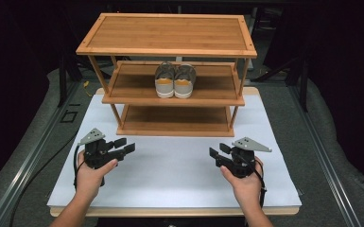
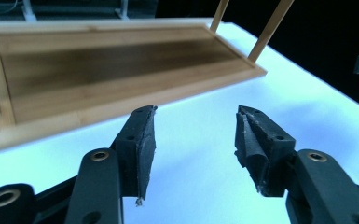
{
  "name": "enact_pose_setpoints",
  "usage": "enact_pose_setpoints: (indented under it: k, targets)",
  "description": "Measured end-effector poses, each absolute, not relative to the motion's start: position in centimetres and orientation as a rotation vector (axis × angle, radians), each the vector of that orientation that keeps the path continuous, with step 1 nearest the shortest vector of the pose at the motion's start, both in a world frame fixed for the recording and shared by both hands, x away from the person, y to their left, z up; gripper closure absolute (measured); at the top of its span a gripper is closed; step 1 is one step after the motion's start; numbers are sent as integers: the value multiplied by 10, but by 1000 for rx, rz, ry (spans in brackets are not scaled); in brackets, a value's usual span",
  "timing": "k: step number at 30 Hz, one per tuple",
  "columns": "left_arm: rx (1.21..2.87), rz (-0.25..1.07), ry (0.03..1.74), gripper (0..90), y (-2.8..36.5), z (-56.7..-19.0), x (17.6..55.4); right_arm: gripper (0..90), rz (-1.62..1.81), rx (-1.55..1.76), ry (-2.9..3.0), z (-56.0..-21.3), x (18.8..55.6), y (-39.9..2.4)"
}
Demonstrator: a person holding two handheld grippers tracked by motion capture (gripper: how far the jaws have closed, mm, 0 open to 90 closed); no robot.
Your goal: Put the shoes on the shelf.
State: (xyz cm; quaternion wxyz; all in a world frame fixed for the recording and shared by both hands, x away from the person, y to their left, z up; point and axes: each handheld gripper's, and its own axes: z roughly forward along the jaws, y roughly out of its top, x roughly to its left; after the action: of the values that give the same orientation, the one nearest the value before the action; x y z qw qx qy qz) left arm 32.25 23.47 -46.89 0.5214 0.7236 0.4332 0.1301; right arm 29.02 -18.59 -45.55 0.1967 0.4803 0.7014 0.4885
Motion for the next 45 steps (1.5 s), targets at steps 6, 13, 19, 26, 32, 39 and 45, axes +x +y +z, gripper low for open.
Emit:
enact_pose_setpoints:
  k: [6, 13, 19, 26, 32, 39, 45]
  targets:
    - [1752, 266, 1050, 451, 233, -494, 313, 501, 1333, 1349, 1968, -478, 280, -181]
    - [1829, 222, 1005, 452, 219, -515, 299, 495, 1325, 1363, 1986, -495, 272, -181]
    - [1881, 260, 983, 445, 210, -527, 298, 444, 1406, 1274, 1996, -513, 275, -186]
    - [1939, 238, 982, 436, 205, -542, 303, 435, 1323, 1303, 2036, -526, 279, -186]
    - [1980, 235, 980, 429, 199, -548, 305, 403, 1217, 1277, 2125, -534, 284, -173]
    - [2001, 235, 982, 428, 198, -548, 306, 376, 1145, 1217, 2186, -539, 285, -152]
    - [2011, 227, 995, 428, 198, -548, 307, 366, 1114, 1212, 2197, -540, 285, -148]
